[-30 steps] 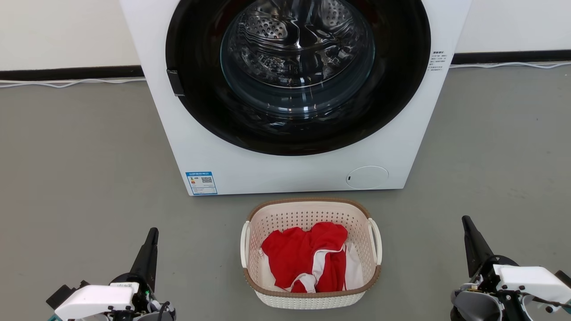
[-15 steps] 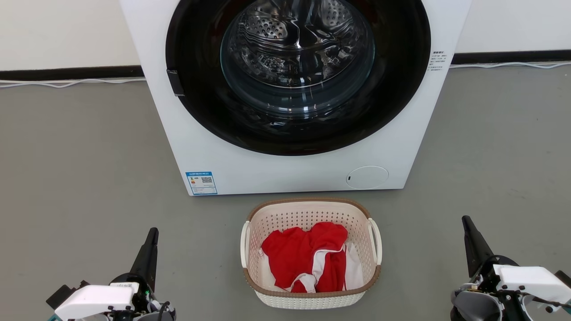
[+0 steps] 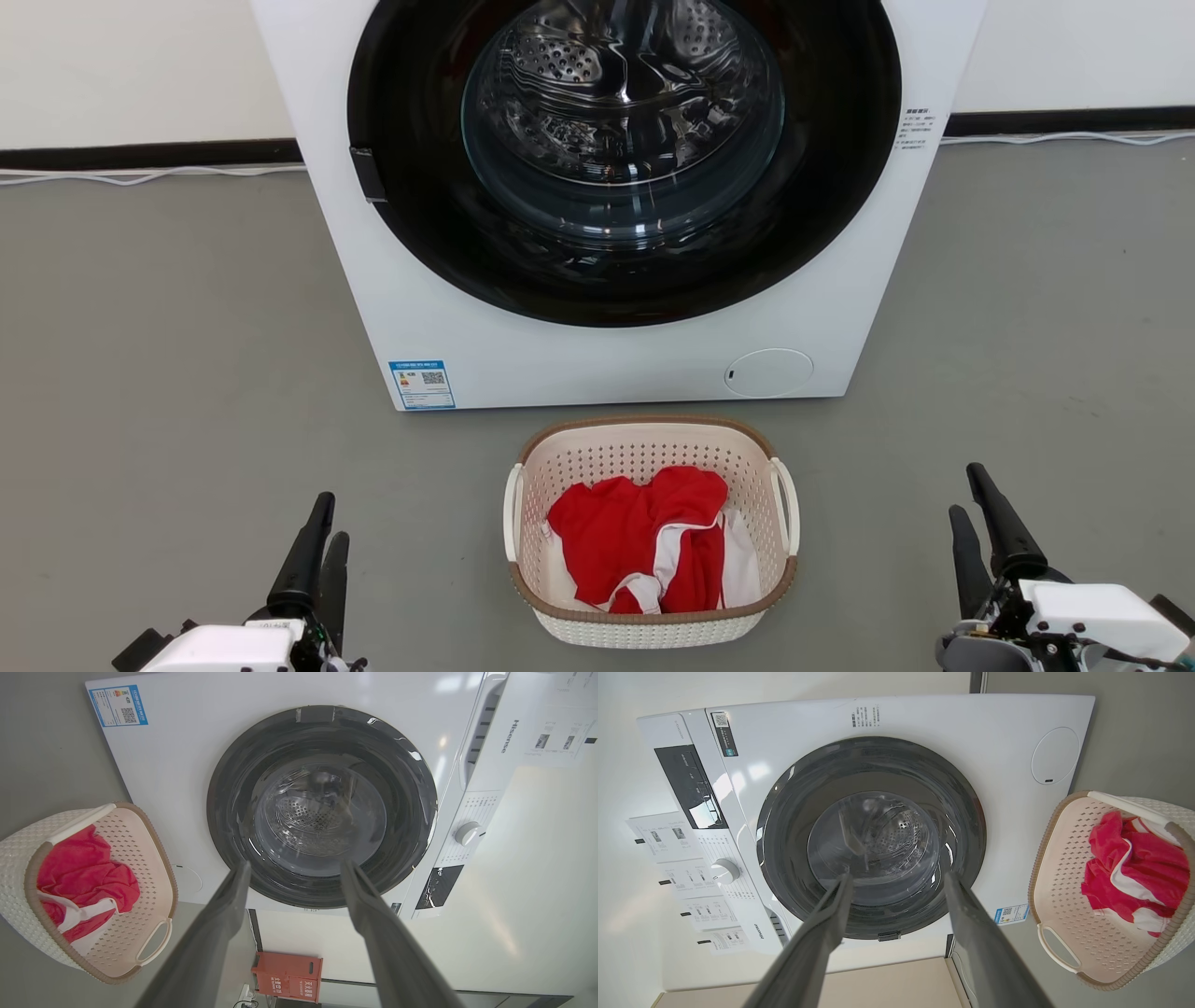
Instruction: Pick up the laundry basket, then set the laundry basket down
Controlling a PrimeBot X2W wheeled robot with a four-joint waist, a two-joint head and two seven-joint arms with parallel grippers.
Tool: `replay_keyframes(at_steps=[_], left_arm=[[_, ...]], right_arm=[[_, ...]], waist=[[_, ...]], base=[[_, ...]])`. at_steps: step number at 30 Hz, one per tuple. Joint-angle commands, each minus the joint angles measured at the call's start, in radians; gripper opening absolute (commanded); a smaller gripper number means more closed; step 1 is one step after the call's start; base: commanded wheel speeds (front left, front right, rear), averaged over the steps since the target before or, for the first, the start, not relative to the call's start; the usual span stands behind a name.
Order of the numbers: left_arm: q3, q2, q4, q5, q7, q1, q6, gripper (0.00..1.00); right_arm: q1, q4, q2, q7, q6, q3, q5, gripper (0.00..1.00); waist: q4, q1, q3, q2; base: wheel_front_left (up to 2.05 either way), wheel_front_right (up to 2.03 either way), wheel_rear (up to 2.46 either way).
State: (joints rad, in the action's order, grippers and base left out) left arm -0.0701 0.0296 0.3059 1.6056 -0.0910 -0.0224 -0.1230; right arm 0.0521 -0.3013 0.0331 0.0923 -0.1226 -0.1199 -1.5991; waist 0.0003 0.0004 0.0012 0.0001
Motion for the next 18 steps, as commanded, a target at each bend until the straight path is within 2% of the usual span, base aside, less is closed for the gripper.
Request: replay_keyframes(at_steps=[1, 9, 18], left_arm=[[0.003, 0.006, -0.030, -0.002, 0.011, -0.025, -0.001, 1.00], [0.013, 0.007, -0.027, -0.044, 0.034, -0.024, 0.001, 1.00], [0.024, 0.008, -0.027, -0.164, 0.061, -0.028, 0.022, 1.00]], right_arm=[[0.021, 0.034, 0.008, -0.015, -0.001, 0.008, 0.017, 1.00], [0.019, 0.043, 0.012, -0.038, -0.002, 0.018, 0.110, 1.00], [0.020, 0.053, 0.013, -0.065, -0.002, 0.028, 0.282, 1.00]], waist=[[0.000, 0.0011, 0.000, -0.0001], [0.000, -0.0003, 0.002, -0.0001], [0.000, -0.0003, 0.001, -0.0001]], base=[[0.00, 0.00, 0.00], [0.00, 0.00, 0.00], [0.00, 0.00, 0.00]])
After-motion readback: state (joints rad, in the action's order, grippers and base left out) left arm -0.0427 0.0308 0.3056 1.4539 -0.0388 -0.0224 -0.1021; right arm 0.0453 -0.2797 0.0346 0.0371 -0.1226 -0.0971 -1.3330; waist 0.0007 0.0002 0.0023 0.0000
